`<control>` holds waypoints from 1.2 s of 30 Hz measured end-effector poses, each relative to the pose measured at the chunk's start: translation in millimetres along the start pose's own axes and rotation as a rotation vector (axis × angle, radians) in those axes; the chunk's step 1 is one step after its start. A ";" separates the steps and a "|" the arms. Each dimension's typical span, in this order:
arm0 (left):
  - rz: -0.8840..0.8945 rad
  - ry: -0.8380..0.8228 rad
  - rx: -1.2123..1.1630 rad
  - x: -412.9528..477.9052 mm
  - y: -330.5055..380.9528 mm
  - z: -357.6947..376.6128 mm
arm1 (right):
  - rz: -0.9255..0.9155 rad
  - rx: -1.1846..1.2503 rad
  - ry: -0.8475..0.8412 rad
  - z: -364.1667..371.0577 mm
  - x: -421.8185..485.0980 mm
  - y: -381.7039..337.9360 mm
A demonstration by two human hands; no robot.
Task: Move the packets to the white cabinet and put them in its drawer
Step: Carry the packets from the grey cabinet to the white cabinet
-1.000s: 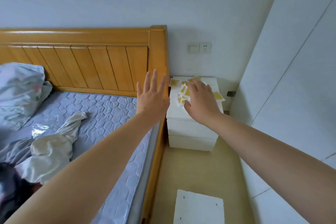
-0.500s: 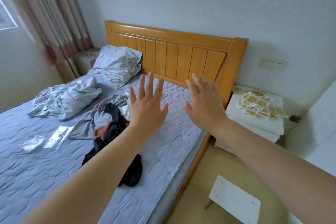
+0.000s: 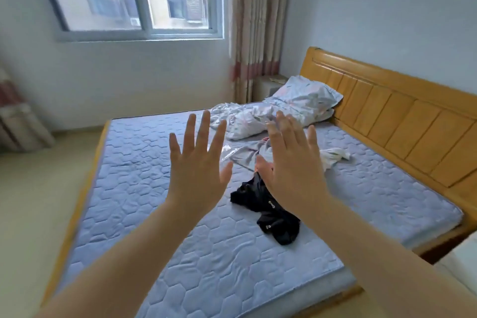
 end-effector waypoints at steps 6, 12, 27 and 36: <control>-0.153 0.011 0.067 -90.0 -140.3 -57.2 | -0.111 0.108 -0.053 -0.3 -3.8 -167.9; -0.201 0.042 0.161 -177.8 -313.9 -115.2 | -0.170 0.216 0.018 2.6 0.6 -378.2; -0.434 -0.012 0.246 -278.6 -656.3 -177.9 | -0.354 0.261 -0.013 37.3 90.3 -727.6; -0.378 -0.038 0.374 -254.7 -866.7 -147.5 | -0.447 0.278 0.066 125.3 203.6 -884.6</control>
Point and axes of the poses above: each hand's wrist, its own x-axis towards the middle knuckle, its own z-axis out of the palm, y = z × x, the point moved 5 cm from there along x, towards the middle knuckle, and after that the axes turned 1 degree about -y, right-handed, at the moved point
